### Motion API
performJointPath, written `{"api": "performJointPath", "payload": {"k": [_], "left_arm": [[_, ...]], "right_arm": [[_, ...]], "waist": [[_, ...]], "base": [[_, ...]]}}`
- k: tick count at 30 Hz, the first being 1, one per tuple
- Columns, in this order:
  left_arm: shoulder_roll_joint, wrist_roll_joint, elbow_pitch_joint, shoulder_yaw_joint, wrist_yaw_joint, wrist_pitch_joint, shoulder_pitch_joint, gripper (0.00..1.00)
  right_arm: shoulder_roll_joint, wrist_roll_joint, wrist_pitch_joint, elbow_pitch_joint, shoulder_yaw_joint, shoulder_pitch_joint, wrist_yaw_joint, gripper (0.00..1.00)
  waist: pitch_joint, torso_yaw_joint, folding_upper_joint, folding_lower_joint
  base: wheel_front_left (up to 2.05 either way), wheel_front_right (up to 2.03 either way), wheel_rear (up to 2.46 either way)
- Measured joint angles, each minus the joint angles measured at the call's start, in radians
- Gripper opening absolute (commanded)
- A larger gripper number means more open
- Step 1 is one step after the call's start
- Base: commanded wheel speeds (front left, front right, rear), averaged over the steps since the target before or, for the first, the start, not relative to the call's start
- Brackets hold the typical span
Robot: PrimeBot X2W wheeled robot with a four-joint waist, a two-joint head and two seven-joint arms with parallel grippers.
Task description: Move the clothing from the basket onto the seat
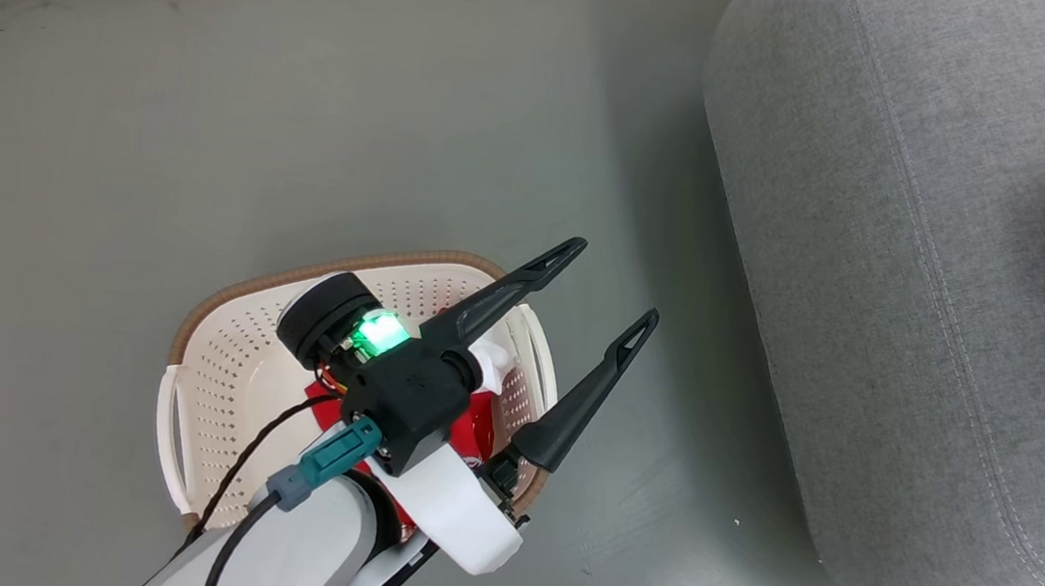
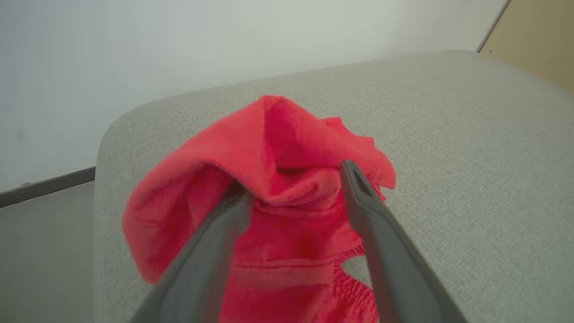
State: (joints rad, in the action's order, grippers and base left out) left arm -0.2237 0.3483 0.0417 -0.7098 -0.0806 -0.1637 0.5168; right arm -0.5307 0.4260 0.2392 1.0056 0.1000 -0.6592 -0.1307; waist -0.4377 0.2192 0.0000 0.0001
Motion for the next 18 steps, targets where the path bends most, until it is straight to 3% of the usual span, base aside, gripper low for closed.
{"api": "performJointPath", "payload": {"k": [18], "left_arm": [[0.007, 0.011, 0.034, 0.010, 0.000, -0.032, 0.000, 1.00]], "right_arm": [[0.016, -0.001, 0.005, -0.011, -0.040, 0.024, 0.000, 1.00]], "waist": [[0.027, 0.030, 0.0000, 0.0000]], "base": [[0.00, 0.00, 0.00]]}}
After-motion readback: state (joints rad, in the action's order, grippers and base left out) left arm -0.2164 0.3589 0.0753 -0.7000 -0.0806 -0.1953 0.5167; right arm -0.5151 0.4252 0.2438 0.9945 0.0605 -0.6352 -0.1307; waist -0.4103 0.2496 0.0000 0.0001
